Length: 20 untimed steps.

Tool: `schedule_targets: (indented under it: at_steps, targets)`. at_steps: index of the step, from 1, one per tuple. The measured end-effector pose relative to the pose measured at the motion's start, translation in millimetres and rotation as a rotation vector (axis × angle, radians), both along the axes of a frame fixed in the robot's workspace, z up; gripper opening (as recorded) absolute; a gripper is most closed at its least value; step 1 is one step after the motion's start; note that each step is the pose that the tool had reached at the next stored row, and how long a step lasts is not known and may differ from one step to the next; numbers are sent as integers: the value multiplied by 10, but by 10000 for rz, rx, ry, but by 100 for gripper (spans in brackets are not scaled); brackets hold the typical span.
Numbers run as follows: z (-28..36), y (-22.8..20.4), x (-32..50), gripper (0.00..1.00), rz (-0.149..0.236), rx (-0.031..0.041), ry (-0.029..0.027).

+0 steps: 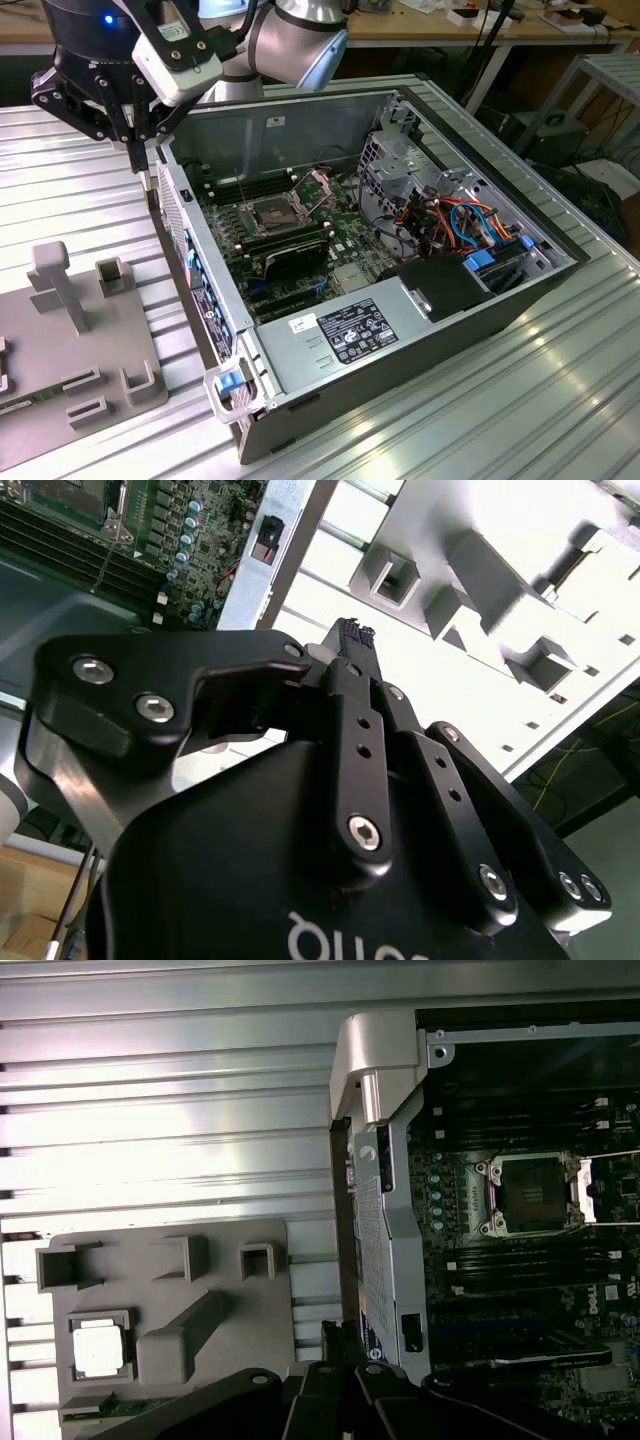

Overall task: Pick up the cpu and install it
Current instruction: 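Reach for the cpu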

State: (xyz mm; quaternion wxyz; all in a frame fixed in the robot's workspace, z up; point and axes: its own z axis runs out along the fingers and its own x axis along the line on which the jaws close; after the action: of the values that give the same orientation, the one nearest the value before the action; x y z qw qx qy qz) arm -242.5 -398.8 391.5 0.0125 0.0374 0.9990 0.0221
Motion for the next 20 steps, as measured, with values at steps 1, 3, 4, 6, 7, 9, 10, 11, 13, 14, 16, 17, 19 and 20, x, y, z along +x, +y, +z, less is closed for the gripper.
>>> schedule_targets:
  at_steps: [1,3,4,6,7,9,10,11,13,14,16,17,19,20]
  targets:
    - [0,0,0,11,0,0,-1]
    - [1,0,-1,11,-1,0,15]
    - [-1,0,-2,11,-1,7,54]
    - [0,0,-1,11,-1,8,89]
    - [0,0,-1,11,-1,8,93]
    - [-1,0,-1,11,-1,10,101]
    - [-1,0,-1,11,0,10,109]
    - [-1,0,-1,11,21,10,109]
    - [-1,0,-1,11,123,9,110]
    - [-1,0,-2,11,251,8,109]
    - [-1,0,-2,11,276,8,109]
    - [-2,0,-2,11,277,8,109]
    - [-1,0,-2,11,277,8,109]
    - [-1,0,-2,11,277,8,109]
